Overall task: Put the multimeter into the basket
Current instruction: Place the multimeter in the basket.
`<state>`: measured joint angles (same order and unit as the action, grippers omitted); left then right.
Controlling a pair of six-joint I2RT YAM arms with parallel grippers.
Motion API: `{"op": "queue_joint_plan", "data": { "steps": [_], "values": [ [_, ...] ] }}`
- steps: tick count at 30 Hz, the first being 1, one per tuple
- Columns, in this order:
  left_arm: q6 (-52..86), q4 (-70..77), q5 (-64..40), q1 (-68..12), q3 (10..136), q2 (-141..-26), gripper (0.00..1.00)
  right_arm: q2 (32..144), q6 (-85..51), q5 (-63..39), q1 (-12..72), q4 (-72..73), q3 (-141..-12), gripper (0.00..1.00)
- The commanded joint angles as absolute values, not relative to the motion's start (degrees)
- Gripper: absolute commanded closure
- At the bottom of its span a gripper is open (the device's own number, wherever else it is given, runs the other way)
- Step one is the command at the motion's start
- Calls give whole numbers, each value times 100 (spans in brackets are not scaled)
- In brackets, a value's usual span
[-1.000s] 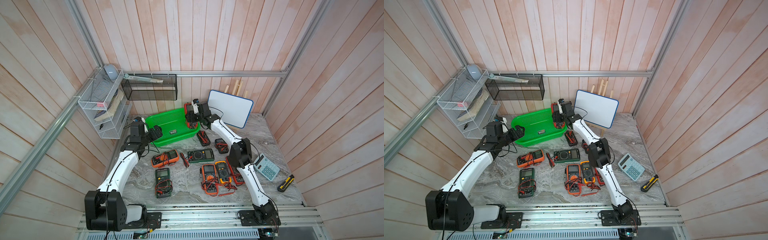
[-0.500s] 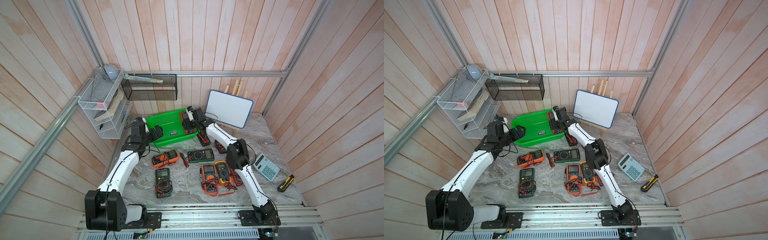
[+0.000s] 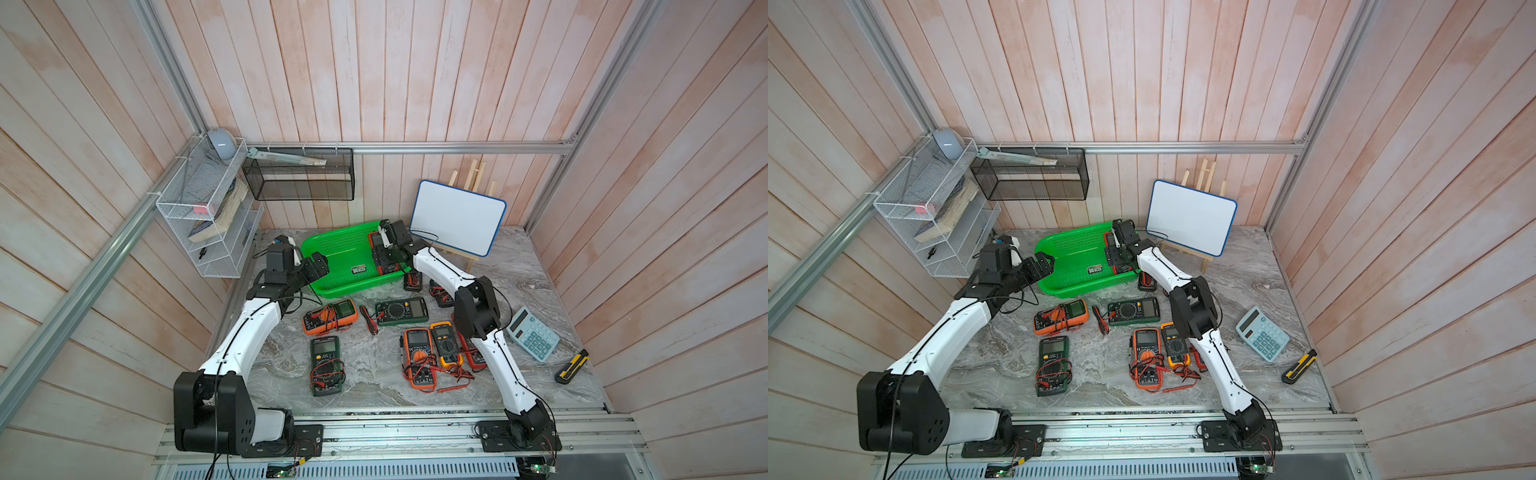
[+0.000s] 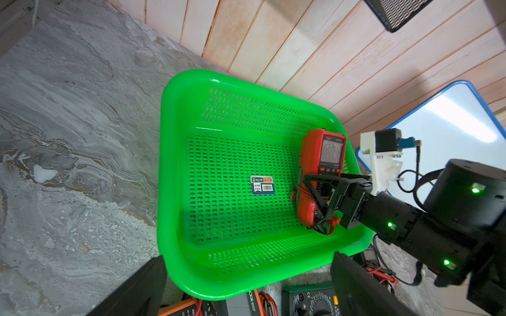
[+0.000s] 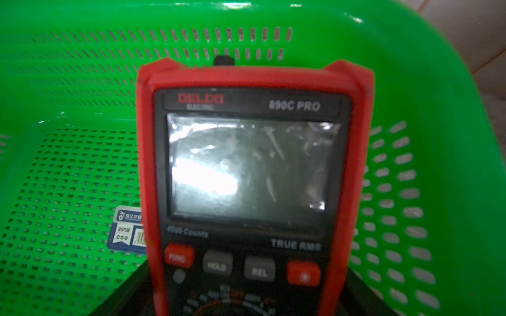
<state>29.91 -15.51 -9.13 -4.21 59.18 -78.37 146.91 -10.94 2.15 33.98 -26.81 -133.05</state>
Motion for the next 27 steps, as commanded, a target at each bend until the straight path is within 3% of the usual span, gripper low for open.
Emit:
{"op": "queue_joint_plan", "data": {
  "steps": [1, 18, 27],
  "values": [
    [3082, -1302, -1057, -455, 5772, -7880, 0, 14449, -1208, 609, 3261, -2839, -13166, 41],
    [3140, -943, -1485, -457, 5421, -7741, 0, 14436, -1197, 1048, 3273, -3020, -13435, 9],
    [3141, -931, -1516, -466, 5512, -7918, 0, 14476, -1134, 1112, 3269, -2920, -13487, 2]
  ]
}}
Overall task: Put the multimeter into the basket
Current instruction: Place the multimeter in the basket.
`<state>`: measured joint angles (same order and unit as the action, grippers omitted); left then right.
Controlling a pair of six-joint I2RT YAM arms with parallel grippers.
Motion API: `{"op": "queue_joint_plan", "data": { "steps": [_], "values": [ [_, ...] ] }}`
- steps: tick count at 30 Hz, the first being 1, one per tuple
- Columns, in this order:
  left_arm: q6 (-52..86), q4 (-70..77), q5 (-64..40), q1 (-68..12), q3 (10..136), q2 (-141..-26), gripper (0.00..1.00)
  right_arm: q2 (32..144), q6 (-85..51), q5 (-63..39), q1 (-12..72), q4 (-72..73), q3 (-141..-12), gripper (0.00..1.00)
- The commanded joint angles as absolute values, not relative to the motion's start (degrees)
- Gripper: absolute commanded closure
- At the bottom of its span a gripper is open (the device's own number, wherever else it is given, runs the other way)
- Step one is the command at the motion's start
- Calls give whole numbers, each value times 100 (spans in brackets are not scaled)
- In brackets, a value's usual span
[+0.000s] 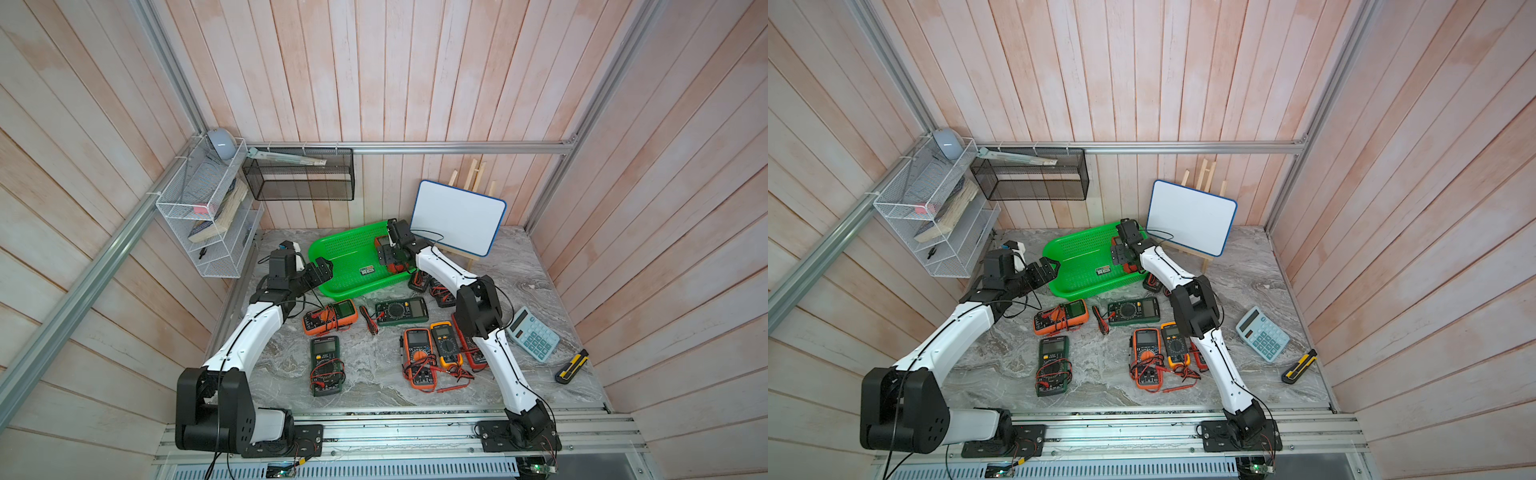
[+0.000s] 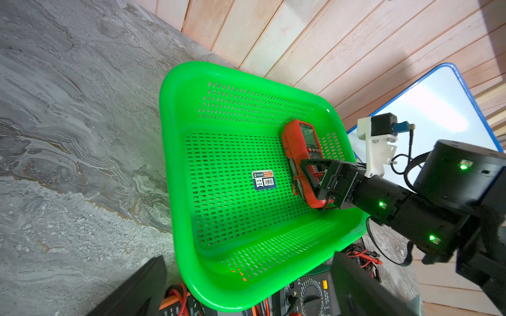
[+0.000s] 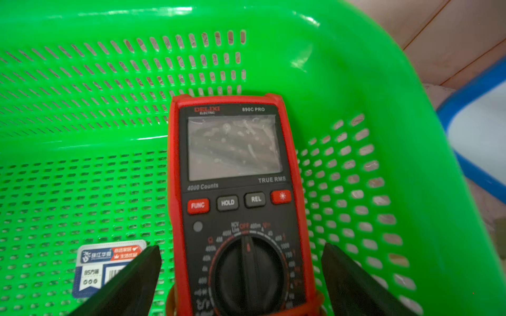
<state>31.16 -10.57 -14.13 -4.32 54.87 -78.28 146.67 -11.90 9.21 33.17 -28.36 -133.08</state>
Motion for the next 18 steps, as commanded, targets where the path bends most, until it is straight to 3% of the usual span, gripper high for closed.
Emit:
{"op": "queue_joint_plan", "data": {
  "steps": [1, 8, 18],
  "values": [
    [3138, -946, -1515, -474, 5537, -7936, 0, 14476, -1139, 1099, 3266, -2926, -13494, 2],
    [3097, -983, -1481, -501, 5615, -7867, 0, 14243, -1238, 940, 3300, -2842, -13429, 2],
    [2916, -1306, -1364, -532, 5693, -7479, 0, 12909, -1417, 566, 3616, -2366, -12293, 2]
  ]
}}
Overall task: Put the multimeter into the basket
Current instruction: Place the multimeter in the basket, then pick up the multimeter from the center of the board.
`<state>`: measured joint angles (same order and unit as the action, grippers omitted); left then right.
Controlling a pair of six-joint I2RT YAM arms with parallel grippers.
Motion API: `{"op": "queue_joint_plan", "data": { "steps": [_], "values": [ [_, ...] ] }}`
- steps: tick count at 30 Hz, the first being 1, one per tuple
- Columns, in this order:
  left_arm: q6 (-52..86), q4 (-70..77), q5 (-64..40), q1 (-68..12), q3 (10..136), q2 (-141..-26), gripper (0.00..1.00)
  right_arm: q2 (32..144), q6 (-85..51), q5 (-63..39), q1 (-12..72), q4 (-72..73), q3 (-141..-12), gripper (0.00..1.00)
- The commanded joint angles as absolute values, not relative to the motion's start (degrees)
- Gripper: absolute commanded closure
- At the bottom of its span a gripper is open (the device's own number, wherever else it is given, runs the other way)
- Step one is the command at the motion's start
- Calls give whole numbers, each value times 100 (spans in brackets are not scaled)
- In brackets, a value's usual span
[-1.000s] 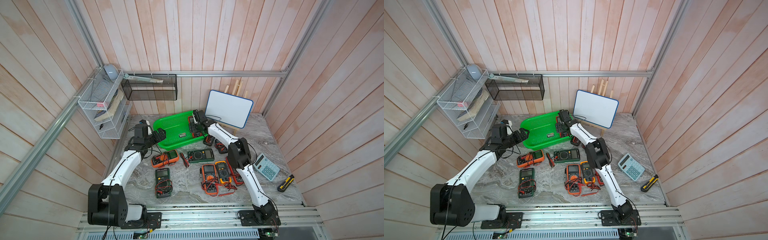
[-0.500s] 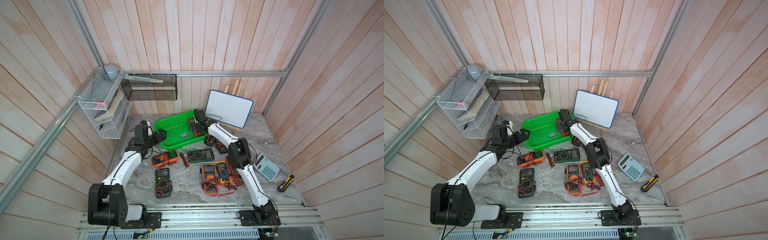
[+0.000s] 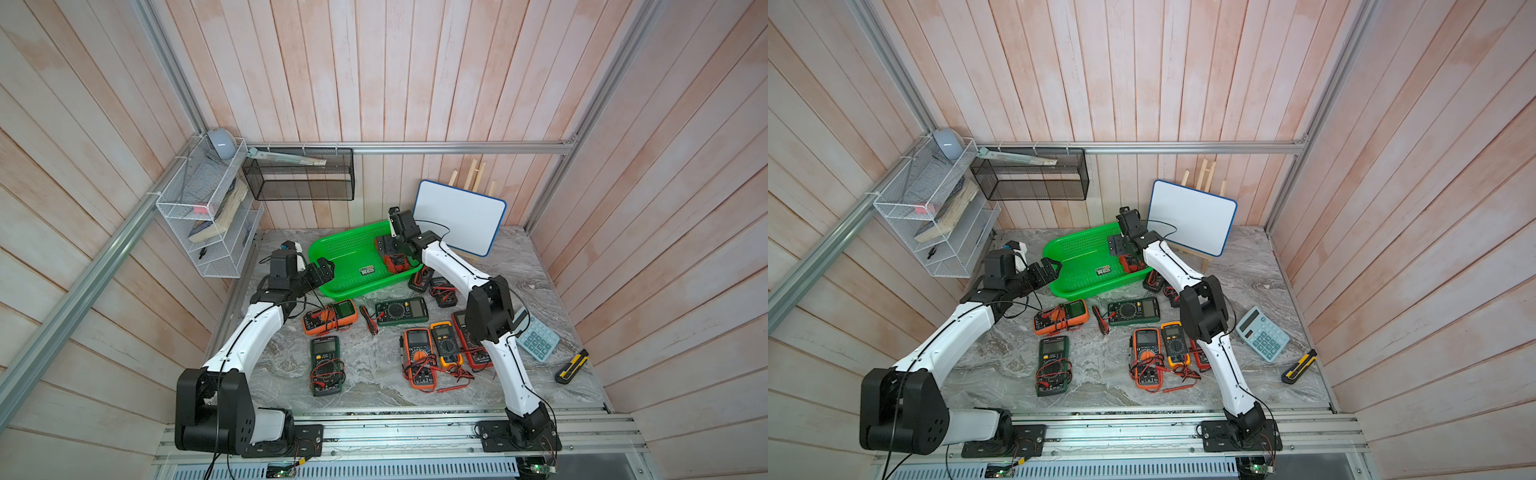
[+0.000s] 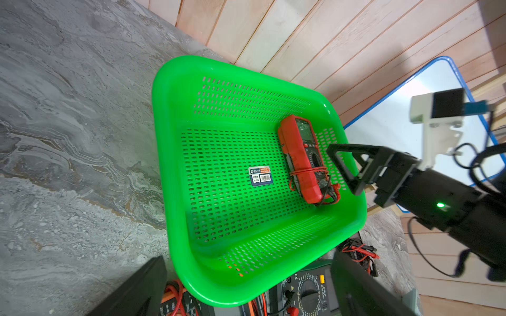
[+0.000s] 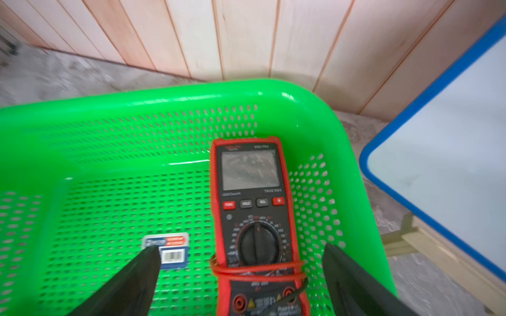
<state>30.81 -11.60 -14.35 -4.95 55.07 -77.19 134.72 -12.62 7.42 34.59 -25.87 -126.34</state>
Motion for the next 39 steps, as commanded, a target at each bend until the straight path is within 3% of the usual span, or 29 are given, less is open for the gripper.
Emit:
{"op": "queue_joint_plan", "data": {
  "steps": [1, 10, 17, 26, 39],
  "values": [
    [2909, -1326, -1354, -550, 5672, -7431, 0, 12725, -1463, 563, 3664, -2293, -12007, 2],
    [3018, -1463, -1159, -1168, 5231, -7050, 0, 10306, -2256, 454, 4001, -1176, -8436, 2],
    [3366, -1312, -750, -1972, 4715, -6778, 0, 8947, -2795, 541, 4383, -1310, -6387, 2],
    [3770, -1003, -615, -2370, 4208, -6618, 0, 8561, -3450, 661, 5134, -1741, -5405, 2],
    [3866, -802, -633, -2395, 3940, -6527, 0, 8500, -3889, 648, 5326, -2555, -5145, 2]
  ]
}}
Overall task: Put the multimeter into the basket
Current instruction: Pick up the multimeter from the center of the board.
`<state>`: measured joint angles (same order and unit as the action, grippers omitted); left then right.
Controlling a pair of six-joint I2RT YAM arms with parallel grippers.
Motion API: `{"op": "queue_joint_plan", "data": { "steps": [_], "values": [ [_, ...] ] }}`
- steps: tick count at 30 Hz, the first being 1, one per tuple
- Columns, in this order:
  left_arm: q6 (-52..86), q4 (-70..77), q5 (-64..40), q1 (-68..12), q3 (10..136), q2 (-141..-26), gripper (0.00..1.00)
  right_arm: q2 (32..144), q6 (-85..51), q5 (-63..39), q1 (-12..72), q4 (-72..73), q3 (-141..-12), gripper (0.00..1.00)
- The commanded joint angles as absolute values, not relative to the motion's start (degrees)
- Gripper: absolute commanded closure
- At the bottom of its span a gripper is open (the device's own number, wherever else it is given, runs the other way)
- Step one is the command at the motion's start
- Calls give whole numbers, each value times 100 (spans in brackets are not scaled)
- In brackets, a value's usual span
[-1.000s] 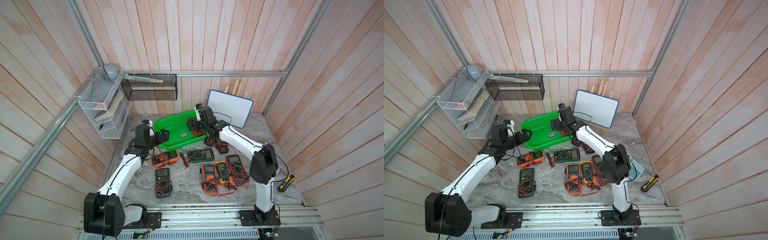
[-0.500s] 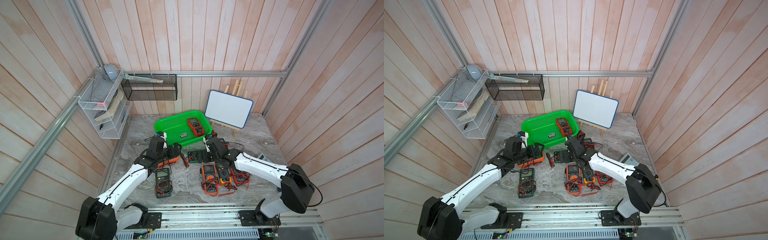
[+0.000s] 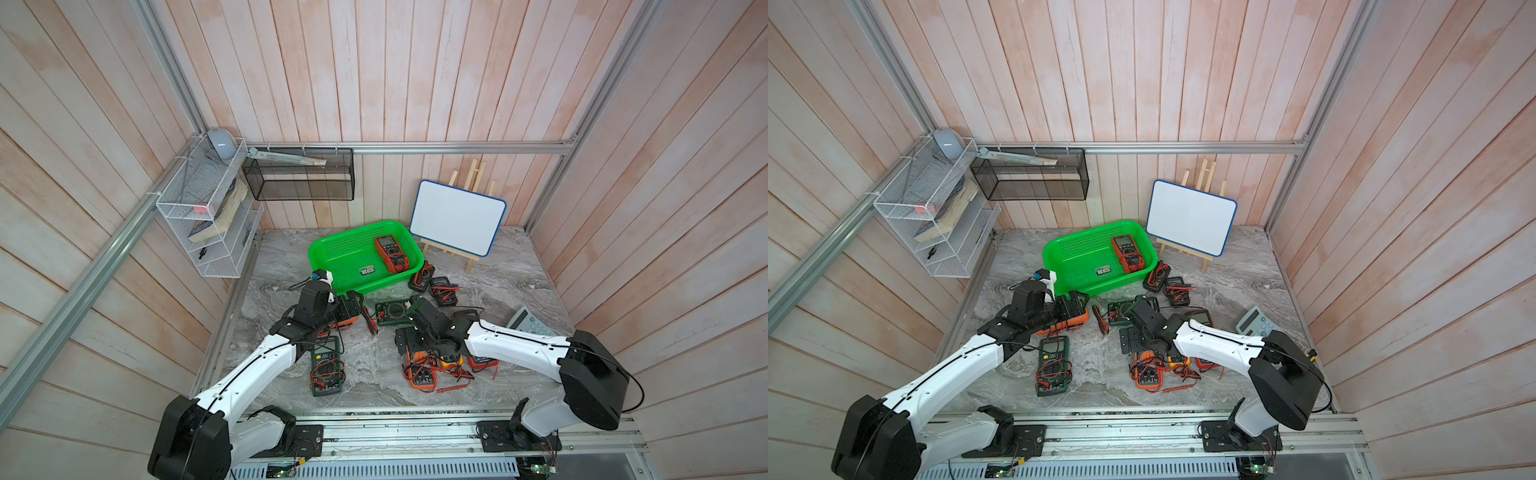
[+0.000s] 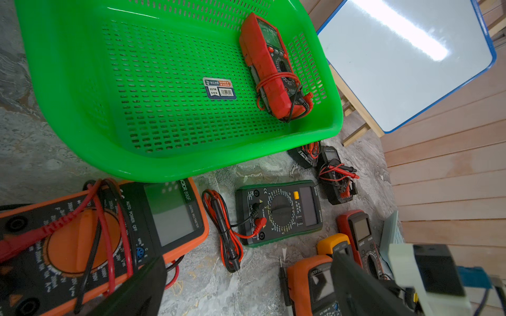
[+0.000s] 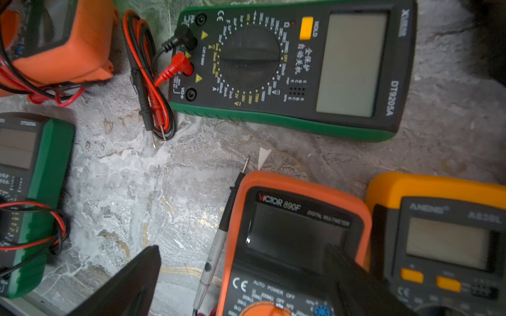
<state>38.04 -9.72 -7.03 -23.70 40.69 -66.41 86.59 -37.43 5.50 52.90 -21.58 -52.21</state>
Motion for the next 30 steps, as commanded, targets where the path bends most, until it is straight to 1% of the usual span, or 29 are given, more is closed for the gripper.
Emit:
{"op": "queue_joint_plan", "data": {
  "steps": [1, 9, 18, 27, 30],
  "values": [
    [3868, -804, -633, -2391, 3922, -6524, 0, 8491, -3902, 668, 5331, -2616, -5138, 2],
    [3851, -771, -644, -2392, 3879, -6486, 0, 8455, -4058, 686, 5327, -2759, -5001, 2],
    [3809, -725, -640, -2395, 3859, -6495, 0, 8675, -4122, 587, 5335, -2876, -5035, 2],
    [3771, -660, -658, -2391, 3828, -6520, 0, 8204, -4408, 661, 5427, -3320, -5206, 2],
    [3746, -613, -683, -2391, 3829, -6553, 0, 8203, -4491, 724, 5424, -3344, -5244, 2]
  ]
}}
